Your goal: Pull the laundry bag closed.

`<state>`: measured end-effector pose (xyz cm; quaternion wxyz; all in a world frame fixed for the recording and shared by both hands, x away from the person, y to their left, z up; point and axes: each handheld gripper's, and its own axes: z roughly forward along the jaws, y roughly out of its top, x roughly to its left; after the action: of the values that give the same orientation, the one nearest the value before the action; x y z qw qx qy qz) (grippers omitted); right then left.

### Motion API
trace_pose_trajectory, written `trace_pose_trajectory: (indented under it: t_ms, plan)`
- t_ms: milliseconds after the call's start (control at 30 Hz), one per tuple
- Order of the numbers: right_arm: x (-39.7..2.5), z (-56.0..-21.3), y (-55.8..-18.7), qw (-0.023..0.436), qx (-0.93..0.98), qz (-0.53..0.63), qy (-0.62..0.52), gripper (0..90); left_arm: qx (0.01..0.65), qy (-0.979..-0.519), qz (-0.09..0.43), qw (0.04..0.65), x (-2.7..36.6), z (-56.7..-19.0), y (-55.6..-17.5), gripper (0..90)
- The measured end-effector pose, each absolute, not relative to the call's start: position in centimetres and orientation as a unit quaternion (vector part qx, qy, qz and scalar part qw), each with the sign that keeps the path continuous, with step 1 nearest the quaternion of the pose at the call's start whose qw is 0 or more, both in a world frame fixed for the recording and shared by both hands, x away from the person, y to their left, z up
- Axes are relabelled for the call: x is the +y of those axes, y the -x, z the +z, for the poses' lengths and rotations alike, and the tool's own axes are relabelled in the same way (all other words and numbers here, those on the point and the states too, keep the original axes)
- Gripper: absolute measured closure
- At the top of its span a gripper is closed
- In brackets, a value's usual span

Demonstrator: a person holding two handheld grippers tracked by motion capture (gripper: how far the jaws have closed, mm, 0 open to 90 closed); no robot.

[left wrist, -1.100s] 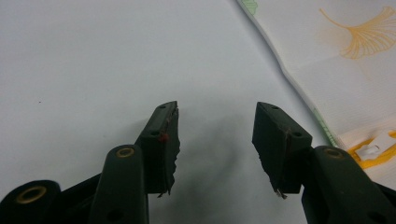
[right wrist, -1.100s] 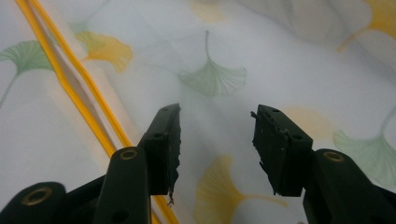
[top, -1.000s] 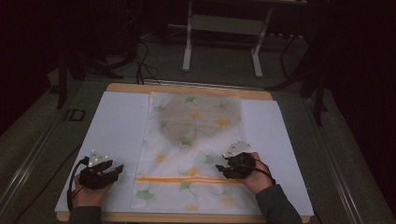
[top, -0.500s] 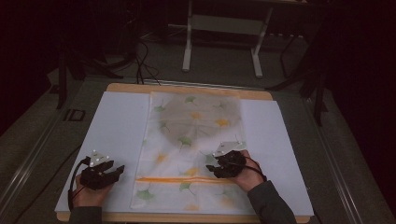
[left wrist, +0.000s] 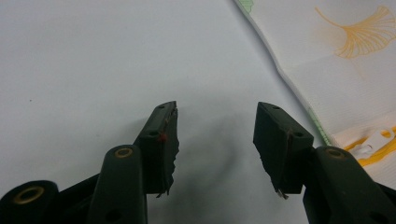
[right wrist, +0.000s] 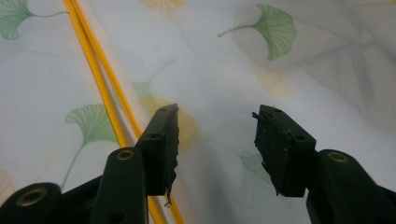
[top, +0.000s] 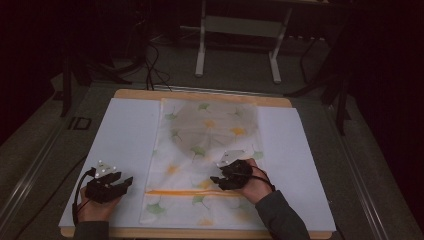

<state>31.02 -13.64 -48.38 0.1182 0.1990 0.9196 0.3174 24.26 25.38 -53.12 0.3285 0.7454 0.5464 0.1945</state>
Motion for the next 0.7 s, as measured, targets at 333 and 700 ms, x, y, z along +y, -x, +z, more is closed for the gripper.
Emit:
trace_pose_trajectory:
  t_ms: [333, 700]
  plan:
    - [-11.9, -48.5, -31.0, 0.115, 0.923, 0.318, -0.183, 48.9, 0.545, -0.747, 0.193, 0.328, 25.4, -53.1, -24.3, 49.8]
    - [-9.5, -48.8, -30.9, 0.098, 0.929, 0.324, -0.15, 48.8, 0.543, -0.749, 0.191, 0.327, 25.4, -53.2, -24.3, 50.1]
